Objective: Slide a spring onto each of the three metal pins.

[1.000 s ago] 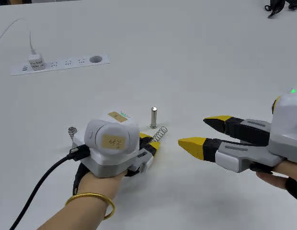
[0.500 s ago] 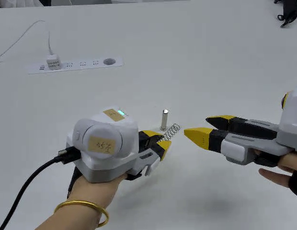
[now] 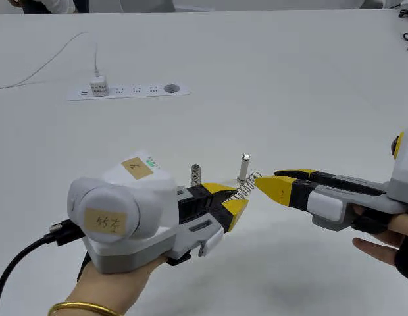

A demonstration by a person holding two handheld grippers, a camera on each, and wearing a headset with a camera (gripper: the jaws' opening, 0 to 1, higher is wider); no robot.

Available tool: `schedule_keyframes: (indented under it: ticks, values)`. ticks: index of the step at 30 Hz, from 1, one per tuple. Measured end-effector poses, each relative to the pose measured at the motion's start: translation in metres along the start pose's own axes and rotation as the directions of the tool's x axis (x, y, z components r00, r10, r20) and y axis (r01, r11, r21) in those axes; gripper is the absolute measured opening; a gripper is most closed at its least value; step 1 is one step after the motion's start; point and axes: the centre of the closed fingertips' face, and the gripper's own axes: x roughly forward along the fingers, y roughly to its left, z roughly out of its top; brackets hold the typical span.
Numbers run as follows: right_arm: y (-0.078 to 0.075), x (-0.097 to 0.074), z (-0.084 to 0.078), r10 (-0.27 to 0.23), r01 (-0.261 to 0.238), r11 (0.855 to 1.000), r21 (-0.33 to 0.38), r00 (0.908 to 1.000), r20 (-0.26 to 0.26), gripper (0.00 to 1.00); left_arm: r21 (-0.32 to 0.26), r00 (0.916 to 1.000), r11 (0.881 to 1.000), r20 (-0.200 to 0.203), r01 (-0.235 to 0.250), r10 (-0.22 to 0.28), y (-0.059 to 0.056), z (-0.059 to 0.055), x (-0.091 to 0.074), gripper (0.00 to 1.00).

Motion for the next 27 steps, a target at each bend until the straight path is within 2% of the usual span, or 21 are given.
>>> schedule_keyframes:
  ticks: [6,9,10,16,22,27]
  values:
    - [0.012,0.005,0.001,0.06,-0.06,0.995,0.074,0.9982,0.006,0.29,-0.002,0.9996,1.0,0.026,0.002,-0.002,-0.003,0.003,-0.012,0.1]
    - [0.019,0.008,0.0,0.102,-0.103,0.984,0.146,0.9946,0.014,0.26,-0.016,0.9992,1.0,0.041,0.001,-0.001,-0.004,0.003,-0.016,0.1]
    - [0.021,0.009,-0.002,0.113,-0.113,0.98,0.166,0.9936,0.007,0.26,-0.027,0.9984,1.0,0.057,0.009,-0.007,-0.006,0.005,-0.018,0.1]
    - [0.03,0.012,-0.005,0.151,-0.148,0.971,0.187,0.9885,-0.004,0.21,-0.032,0.9968,0.999,0.08,0.011,-0.009,-0.008,0.008,-0.025,0.1]
    - [0.042,0.013,-0.004,0.213,-0.21,0.942,0.262,0.9769,0.018,0.15,-0.029,0.9944,0.999,0.104,0.023,-0.02,-0.012,0.013,-0.031,0.1]
    - [0.048,0.012,-0.003,0.244,-0.24,0.932,0.273,0.9695,0.018,0.13,-0.037,0.9935,0.999,0.112,0.027,-0.023,-0.012,0.014,-0.035,0.1]
